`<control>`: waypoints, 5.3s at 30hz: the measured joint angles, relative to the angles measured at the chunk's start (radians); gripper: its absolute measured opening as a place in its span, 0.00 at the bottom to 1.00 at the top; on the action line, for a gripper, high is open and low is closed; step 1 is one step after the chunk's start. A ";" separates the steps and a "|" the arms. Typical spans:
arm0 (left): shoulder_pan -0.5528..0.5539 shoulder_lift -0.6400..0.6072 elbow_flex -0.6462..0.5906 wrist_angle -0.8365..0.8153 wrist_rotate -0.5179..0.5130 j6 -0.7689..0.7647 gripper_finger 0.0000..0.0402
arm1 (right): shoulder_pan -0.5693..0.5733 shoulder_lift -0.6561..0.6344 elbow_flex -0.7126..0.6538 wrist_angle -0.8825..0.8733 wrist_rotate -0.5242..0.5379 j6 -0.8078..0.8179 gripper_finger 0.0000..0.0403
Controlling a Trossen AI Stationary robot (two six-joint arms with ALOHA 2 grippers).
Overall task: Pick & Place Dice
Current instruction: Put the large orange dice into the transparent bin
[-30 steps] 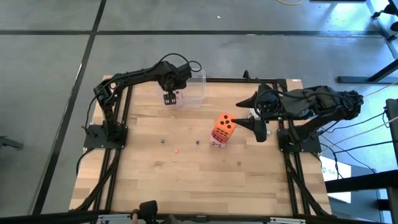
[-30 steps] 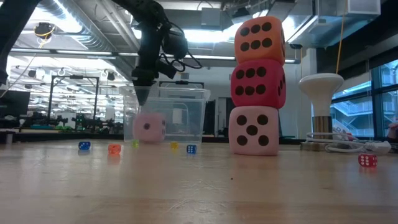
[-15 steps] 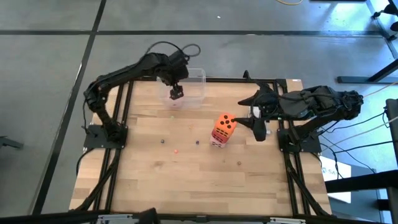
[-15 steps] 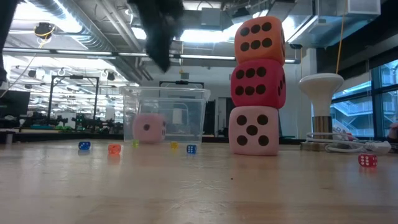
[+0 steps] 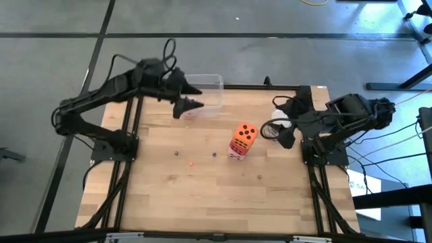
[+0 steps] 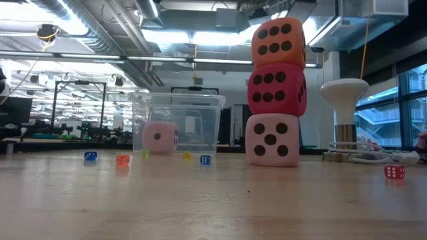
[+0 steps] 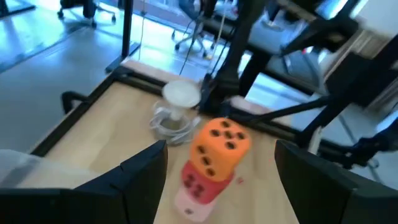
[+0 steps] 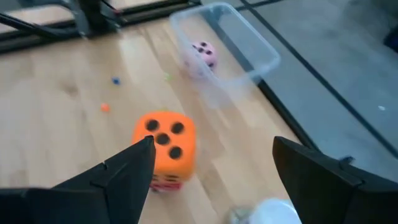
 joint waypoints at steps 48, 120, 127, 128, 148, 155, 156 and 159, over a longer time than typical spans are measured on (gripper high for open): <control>-0.268 0.030 -0.180 0.222 -0.230 -0.396 0.70 | 0.070 0.272 0.000 0.041 0.013 -0.895 0.79; -0.268 -0.019 -0.179 0.221 -0.247 -0.351 0.70 | -0.114 0.256 -0.361 0.383 -0.250 -0.970 0.59; -0.267 -0.019 -0.180 0.221 -0.247 -0.352 0.70 | -0.092 0.256 -0.361 0.383 -0.248 -0.891 0.58; -0.267 -0.019 -0.180 0.221 -0.247 -0.352 0.70 | -0.087 0.256 -0.361 0.382 -0.240 -0.883 0.58; -0.267 -0.019 -0.180 0.221 -0.214 -0.335 0.70 | -0.059 0.267 -0.234 0.341 -0.233 -0.730 0.48; -0.267 -0.020 -0.180 0.221 -0.208 -0.328 0.70 | -0.060 0.267 -0.222 0.308 -0.193 -0.669 0.41; -0.267 -0.021 -0.180 0.221 -0.202 -0.323 0.70 | -0.060 0.267 -0.221 0.302 -0.181 -0.661 0.41; -0.267 -0.023 -0.180 0.222 -0.196 -0.317 0.70 | -0.060 0.266 -0.220 0.297 -0.155 -0.651 0.40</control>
